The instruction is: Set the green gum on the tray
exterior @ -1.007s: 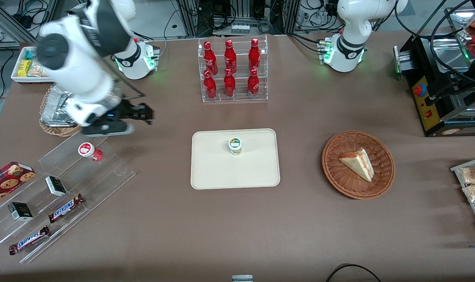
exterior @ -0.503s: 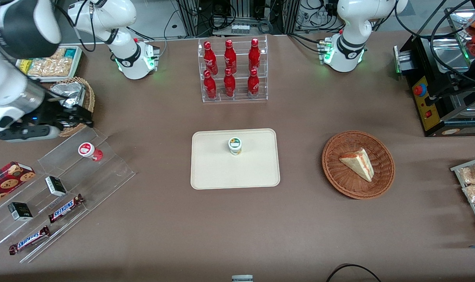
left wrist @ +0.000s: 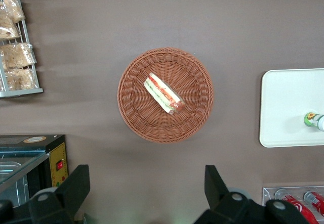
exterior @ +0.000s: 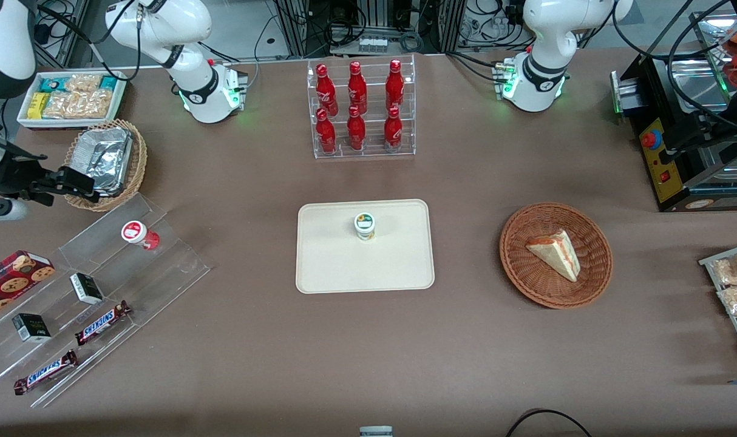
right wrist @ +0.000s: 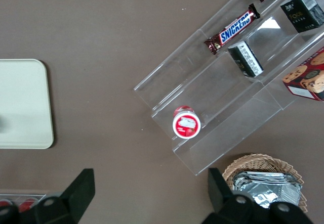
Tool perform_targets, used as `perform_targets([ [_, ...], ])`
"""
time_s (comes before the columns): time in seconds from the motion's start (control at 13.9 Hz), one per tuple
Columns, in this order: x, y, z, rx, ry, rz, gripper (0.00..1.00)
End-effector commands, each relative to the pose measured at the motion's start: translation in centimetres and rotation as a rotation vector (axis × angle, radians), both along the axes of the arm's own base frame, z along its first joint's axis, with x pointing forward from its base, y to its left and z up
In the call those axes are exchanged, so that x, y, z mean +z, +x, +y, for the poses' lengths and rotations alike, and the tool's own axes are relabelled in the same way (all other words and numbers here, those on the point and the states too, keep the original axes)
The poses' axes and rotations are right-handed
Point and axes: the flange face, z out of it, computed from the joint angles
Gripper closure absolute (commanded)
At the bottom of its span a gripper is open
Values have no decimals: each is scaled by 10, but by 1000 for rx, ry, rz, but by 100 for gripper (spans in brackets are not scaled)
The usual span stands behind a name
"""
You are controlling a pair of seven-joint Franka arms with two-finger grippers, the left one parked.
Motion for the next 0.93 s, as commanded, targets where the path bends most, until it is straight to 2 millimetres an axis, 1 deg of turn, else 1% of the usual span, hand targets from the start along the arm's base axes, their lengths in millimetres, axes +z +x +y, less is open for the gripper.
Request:
perform_targets([
  [0.0,4,5,-7,-3,-7,14,1],
  [0.36,9,20,-6,1,-10,28,1],
  [0.72,10,20,-6,6,-33,28,1],
  [0.86,6,22,-5,9,-41,34,1],
])
